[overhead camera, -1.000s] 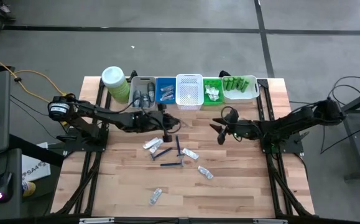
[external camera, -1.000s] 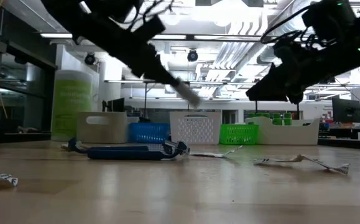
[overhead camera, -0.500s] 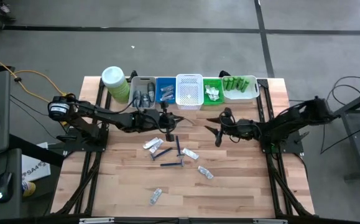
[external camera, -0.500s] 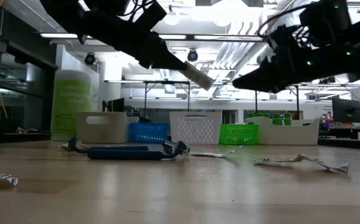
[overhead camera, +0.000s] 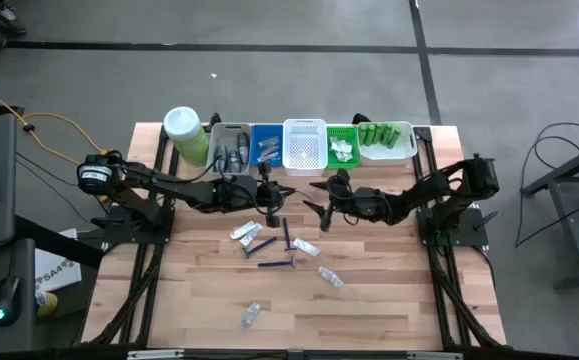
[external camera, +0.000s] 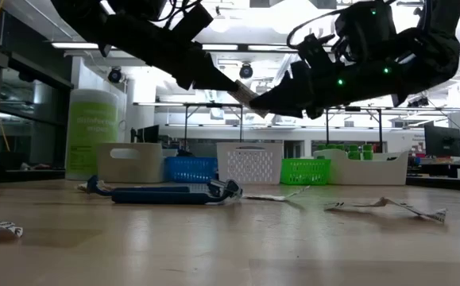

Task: Pick & Place Travel size toiletries
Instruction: Put the white bandage pack into the green bin

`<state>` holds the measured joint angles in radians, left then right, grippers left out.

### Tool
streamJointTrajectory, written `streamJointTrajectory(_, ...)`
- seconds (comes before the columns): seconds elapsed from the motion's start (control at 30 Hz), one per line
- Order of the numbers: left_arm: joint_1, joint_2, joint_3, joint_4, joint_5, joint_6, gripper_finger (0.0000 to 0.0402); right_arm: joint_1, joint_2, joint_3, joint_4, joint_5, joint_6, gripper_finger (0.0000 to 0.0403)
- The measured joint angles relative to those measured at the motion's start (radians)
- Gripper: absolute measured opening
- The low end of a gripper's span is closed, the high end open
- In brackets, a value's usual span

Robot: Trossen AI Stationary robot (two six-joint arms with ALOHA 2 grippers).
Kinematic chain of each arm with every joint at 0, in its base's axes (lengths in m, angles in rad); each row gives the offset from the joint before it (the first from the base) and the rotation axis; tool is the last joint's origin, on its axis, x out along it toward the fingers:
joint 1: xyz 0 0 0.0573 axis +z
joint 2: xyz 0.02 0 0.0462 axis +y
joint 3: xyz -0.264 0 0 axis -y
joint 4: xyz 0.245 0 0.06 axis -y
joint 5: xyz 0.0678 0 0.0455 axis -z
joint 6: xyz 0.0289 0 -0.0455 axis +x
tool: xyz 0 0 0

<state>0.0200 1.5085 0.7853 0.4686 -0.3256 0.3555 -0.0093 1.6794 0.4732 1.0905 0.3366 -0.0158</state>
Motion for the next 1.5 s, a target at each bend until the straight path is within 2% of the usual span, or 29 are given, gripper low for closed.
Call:
streamJointTrajectory(0.1, 0.0, 0.0, 0.0, 0.0, 0.0, -0.004, 0.0, 0.0, 0.0, 0.011, -0.009, 0.003, 0.0, 0.0254)
streamJointTrajectory(0.2, 0.0, 0.0, 0.0, 0.001, 0.0, -0.004, 0.0, 0.0, -0.004, 0.013, -0.012, 0.001, 0.0, 0.0222)
streamJointTrajectory(0.33, 0.0, 0.0, 0.001, 0.002, 0.0, -0.005, 0.0, 0.0, -0.005, 0.013, -0.023, 0.0, 0.008, 0.0155)
streamJointTrajectory(0.53, 0.0, 0.0, 0.001, 0.001, 0.0, -0.012, 0.0, 0.0, -0.005, 0.013, -0.02, 0.0, 0.011, 0.003)
streamJointTrajectory(0.6, 0.0, 0.0, 0.001, 0.001, 0.0, -0.014, 0.0, 0.0, -0.005, 0.013, -0.023, 0.0, 0.019, 0.0009)
streamJointTrajectory(0.7, 0.0, 0.0, 0.001, -0.001, 0.001, -0.016, 0.0014, 0.0, -0.005, 0.013, -0.038, 0.001, 0.051, 0.0003)
streamJointTrajectory(0.83, 0.0, 0.0, 0.001, -0.006, -0.025, 0.017, 0.0071, 0.0, -0.019, 0.013, -0.056, 0.016, 0.054, 0.0003)
streamJointTrajectory(1.03, 0.0, -0.001, 0.002, -0.006, -0.168, 0.031, 0.0186, -0.002, -0.104, 0.013, -0.202, 0.196, 0.103, 0.0003)
streamJointTrajectory(1.13, 0.0, -0.002, 0.002, -0.016, -0.243, 0.006, 0.0224, -0.02, -0.179, 0.013, -0.342, 0.305, 0.172, 0.0003)
streamJointTrajectory(1.23, 0.0, -0.002, 0.002, -0.04, -0.259, -0.017, 0.024, -0.076, -0.262, 0.013, -0.505, 0.367, 0.268, 0.0003)
streamJointTrajectory(1.33, -0.001, -0.002, 0.002, -0.046, -0.259, -0.042, 0.0242, -0.164, -0.329, 0.013, -0.656, 0.379, 0.36, 0.0003)
streamJointTrajectory(1.4, -0.001, -0.002, 0.002, -0.057, -0.259, -0.049, 0.0243, -0.231, -0.348, 0.013, -0.706, 0.352, 0.404, 0.0003)
streamJointTrajectory(1.5, 0.0, -0.002, 0.002, -0.057, -0.259, -0.054, 0.0243, -0.343, -0.35, 0.013, -0.735, 0.233, 0.437, 0.0003)
